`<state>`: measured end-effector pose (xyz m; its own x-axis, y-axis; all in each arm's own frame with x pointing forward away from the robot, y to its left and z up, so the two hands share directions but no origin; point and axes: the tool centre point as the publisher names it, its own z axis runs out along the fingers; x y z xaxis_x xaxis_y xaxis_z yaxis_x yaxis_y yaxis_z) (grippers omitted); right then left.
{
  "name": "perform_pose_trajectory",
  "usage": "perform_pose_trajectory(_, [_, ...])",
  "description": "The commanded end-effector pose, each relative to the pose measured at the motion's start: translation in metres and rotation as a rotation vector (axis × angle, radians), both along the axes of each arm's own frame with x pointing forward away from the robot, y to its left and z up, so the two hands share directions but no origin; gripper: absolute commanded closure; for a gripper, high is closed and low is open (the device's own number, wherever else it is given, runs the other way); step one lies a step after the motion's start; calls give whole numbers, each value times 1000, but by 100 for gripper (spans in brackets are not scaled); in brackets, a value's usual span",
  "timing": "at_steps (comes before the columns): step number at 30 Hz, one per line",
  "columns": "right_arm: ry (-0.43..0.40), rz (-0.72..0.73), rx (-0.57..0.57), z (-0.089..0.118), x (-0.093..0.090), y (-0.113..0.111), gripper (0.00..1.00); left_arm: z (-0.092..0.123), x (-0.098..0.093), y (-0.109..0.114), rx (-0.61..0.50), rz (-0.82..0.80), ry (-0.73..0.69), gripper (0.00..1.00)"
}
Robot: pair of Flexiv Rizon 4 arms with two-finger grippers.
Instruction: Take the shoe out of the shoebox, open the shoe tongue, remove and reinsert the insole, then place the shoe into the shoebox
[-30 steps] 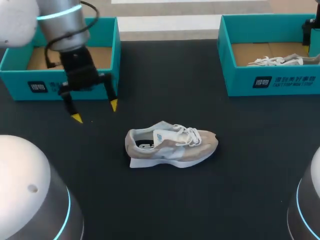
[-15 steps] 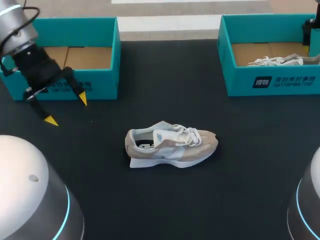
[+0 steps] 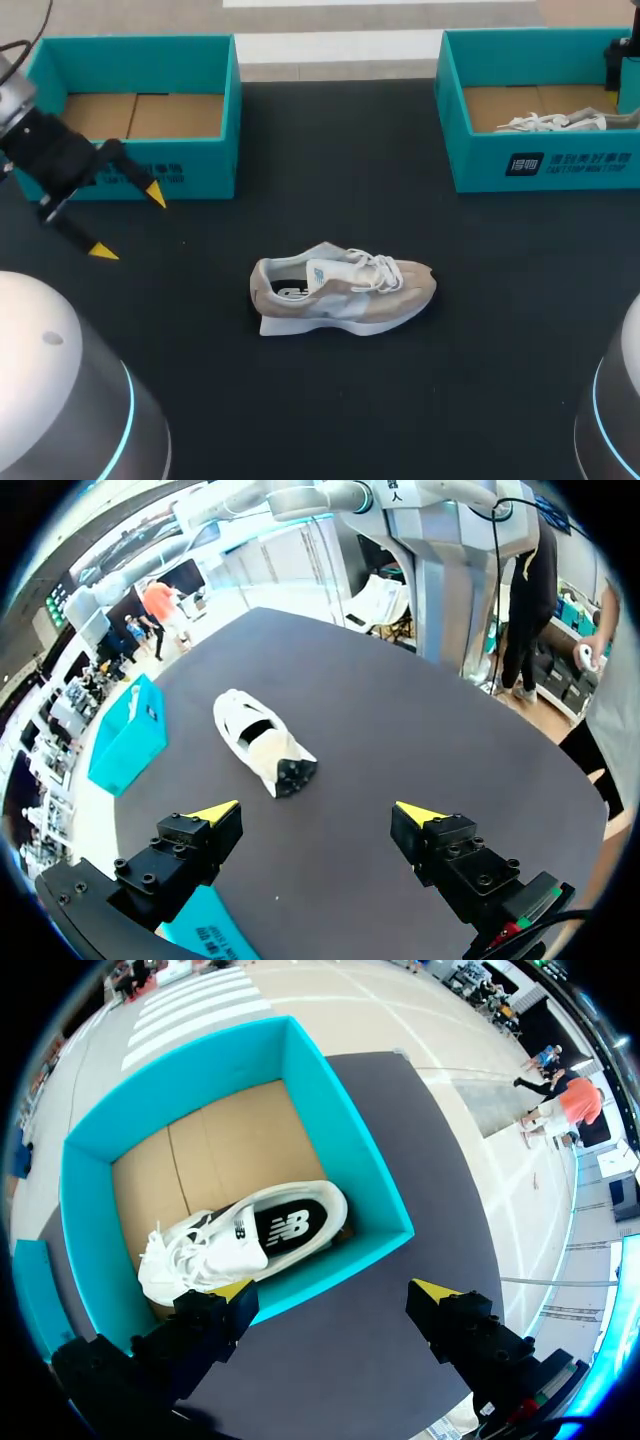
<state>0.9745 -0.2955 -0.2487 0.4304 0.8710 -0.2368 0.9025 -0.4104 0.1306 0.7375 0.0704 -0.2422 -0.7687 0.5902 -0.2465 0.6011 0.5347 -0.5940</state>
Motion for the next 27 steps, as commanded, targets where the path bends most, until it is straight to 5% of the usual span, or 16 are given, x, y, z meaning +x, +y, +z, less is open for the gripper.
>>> perform_pose_trajectory(1, [-1,0,1,0,0,0,0,-5,-1,1,-47,81,-22,0])
perform_pose_trajectory(14, [-1,0,1,0,0,0,0,-68,-16,10,-236,624,173,0])
perform_pose_trajectory(27, [-1,0,1,0,0,0,0,-109,-5,21,-357,746,276,0])
